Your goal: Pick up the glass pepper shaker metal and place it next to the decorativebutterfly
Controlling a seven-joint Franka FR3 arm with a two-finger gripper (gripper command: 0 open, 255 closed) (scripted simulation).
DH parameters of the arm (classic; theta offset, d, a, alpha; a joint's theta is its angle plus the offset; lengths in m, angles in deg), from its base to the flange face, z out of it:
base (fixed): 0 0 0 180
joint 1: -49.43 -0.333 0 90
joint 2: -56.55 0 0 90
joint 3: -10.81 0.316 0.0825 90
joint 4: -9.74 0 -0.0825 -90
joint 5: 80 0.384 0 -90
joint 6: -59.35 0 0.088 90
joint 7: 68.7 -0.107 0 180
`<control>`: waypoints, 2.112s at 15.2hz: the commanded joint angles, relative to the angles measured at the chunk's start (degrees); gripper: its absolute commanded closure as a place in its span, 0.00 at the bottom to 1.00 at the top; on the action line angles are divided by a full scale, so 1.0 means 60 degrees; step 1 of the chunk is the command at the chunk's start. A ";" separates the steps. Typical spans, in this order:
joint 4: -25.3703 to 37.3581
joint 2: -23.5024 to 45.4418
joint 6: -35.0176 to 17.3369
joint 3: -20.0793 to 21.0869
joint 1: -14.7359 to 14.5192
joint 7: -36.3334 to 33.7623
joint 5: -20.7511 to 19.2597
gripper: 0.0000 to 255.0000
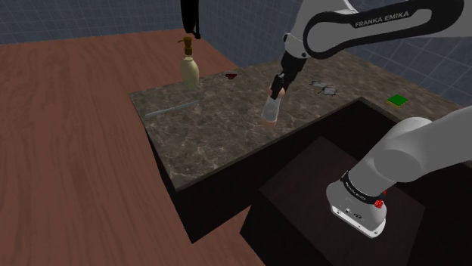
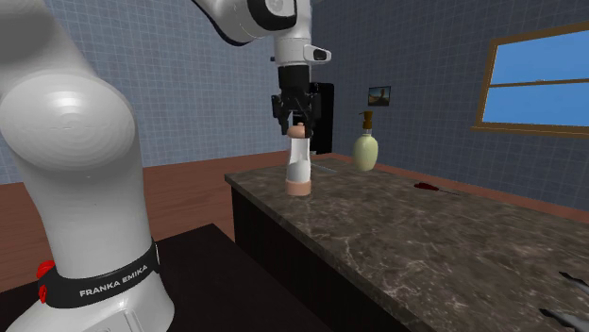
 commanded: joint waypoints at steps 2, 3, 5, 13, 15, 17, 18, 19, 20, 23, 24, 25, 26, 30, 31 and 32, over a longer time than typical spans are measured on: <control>0.0313 -0.0129 0.0444 -0.0017 0.0005 -0.0010 -0.0014 1.00; 0.0413 -0.0168 0.0583 -0.0023 0.0007 -0.0012 -0.0019 1.00; 0.0618 -0.0240 0.0861 -0.0035 0.0010 -0.0017 -0.0028 1.00; 0.1509 -0.0426 0.1937 -0.0078 0.0025 -0.0039 -0.0064 1.00; 0.1748 -0.0449 0.2199 -0.0087 0.0029 -0.0045 -0.0073 1.00; 0.1994 -0.0463 0.2459 -0.0097 0.0032 -0.0051 -0.0081 1.00; 0.2120 -0.0466 0.2588 -0.0102 0.0034 -0.0054 -0.0086 1.00; 0.2247 -0.0467 0.2716 -0.0106 0.0037 -0.0057 -0.0090 1.00; 0.2376 -0.0466 0.2844 -0.0110 0.0039 -0.0061 -0.0094 1.00; 0.2773 -0.0451 0.3226 -0.0123 0.0045 -0.0070 -0.0107 1.00; 0.2909 -0.0442 0.3352 -0.0127 0.0047 -0.0074 -0.0111 1.00; 0.3046 -0.0430 0.3478 -0.0131 0.0049 -0.0077 -0.0115 1.00; 0.3186 -0.0417 0.3604 -0.0134 0.0051 -0.0081 -0.0120 1.00; 0.3760 -0.0343 0.4105 -0.0148 0.0059 -0.0096 -0.0136 1.00; 0.3908 -0.0320 0.4229 -0.0151 0.0061 -0.0100 -0.0140 1.00; 0.4058 -0.0294 0.4354 -0.0154 0.0063 -0.0103 -0.0144 1.00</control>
